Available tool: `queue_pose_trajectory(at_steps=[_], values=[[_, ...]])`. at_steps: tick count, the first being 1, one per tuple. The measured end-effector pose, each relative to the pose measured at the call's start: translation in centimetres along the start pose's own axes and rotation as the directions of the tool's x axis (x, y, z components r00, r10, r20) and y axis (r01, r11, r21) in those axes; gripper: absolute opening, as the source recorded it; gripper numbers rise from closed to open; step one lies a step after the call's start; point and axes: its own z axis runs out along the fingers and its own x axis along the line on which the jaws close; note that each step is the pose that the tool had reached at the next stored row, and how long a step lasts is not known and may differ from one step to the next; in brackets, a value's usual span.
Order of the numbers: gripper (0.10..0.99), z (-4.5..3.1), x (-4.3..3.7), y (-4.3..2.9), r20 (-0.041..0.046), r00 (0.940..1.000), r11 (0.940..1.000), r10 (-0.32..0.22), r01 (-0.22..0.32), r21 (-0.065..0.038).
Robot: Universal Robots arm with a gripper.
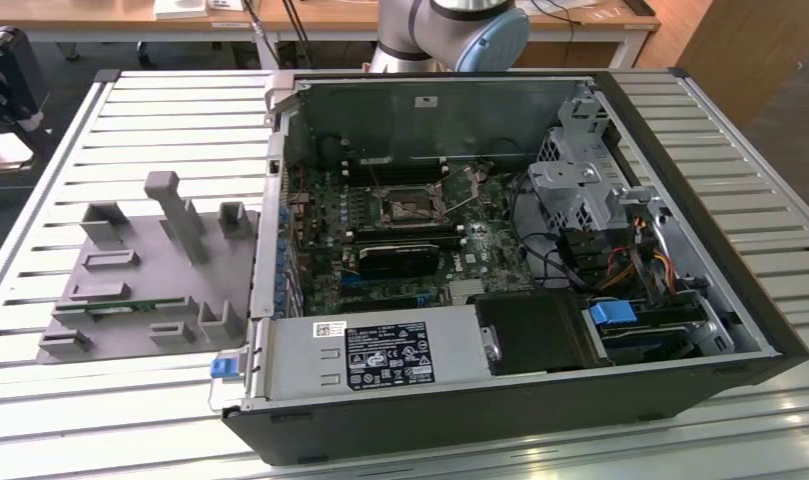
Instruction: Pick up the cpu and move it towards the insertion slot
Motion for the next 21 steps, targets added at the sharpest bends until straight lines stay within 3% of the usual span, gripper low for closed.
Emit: queue_pose_trajectory(at_steps=[21], values=[[0.537, 0.35, -4.30, -0.10, -0.0039, 1.0000, 1.0000, 0.000, 0.000, 0.000]])
